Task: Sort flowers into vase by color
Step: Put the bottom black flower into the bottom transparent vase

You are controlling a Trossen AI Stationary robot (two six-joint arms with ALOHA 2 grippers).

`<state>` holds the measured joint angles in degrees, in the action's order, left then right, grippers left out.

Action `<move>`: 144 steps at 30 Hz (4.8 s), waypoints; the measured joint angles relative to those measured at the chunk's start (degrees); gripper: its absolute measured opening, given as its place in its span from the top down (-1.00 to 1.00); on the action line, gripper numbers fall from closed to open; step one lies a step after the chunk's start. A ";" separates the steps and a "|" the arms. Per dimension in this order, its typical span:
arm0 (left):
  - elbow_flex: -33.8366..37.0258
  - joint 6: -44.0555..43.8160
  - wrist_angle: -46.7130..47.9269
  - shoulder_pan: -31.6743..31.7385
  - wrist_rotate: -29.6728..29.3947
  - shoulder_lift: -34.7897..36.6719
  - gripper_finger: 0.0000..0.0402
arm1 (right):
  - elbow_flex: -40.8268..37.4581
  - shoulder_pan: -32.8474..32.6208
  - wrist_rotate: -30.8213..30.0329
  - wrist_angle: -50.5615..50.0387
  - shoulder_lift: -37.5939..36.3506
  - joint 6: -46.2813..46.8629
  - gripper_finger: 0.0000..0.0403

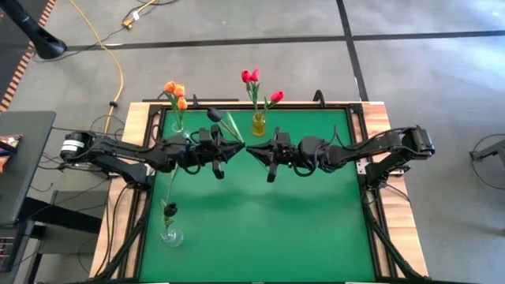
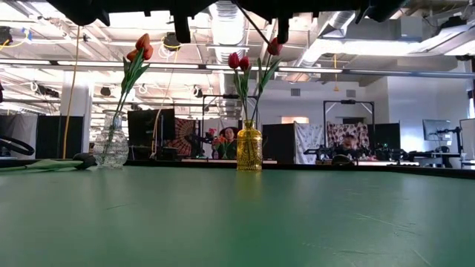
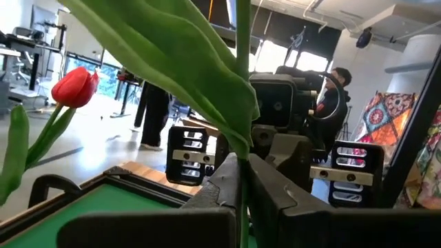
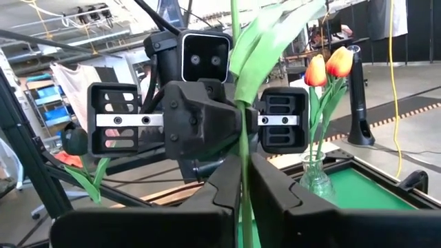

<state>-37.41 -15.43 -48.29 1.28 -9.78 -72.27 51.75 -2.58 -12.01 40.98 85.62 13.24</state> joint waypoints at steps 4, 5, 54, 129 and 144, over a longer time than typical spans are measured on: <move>0.00 0.21 -0.01 0.06 0.89 0.07 1.00 | 0.00 -0.69 0.01 0.21 -0.02 -0.24 0.62; 0.00 0.22 0.02 0.23 1.99 0.10 1.00 | 0.00 -0.76 0.11 0.15 -0.08 -0.22 0.58; -9.20 1.69 79.03 2.75 28.27 47.14 1.00 | 0.04 -6.87 -17.64 -1.24 -3.78 16.36 -0.14; -0.04 -11.46 80.50 -16.42 30.60 61.01 1.00 | 0.04 -2.78 -8.93 -1.39 -3.78 17.53 -0.14; -0.04 -6.27 72.99 -16.41 34.95 61.08 1.00 | 0.04 -1.32 -8.91 -1.39 -3.78 20.57 -0.14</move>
<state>-37.45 -21.71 24.69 -15.14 25.17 -11.20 51.79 -3.90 -20.92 39.59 81.84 33.82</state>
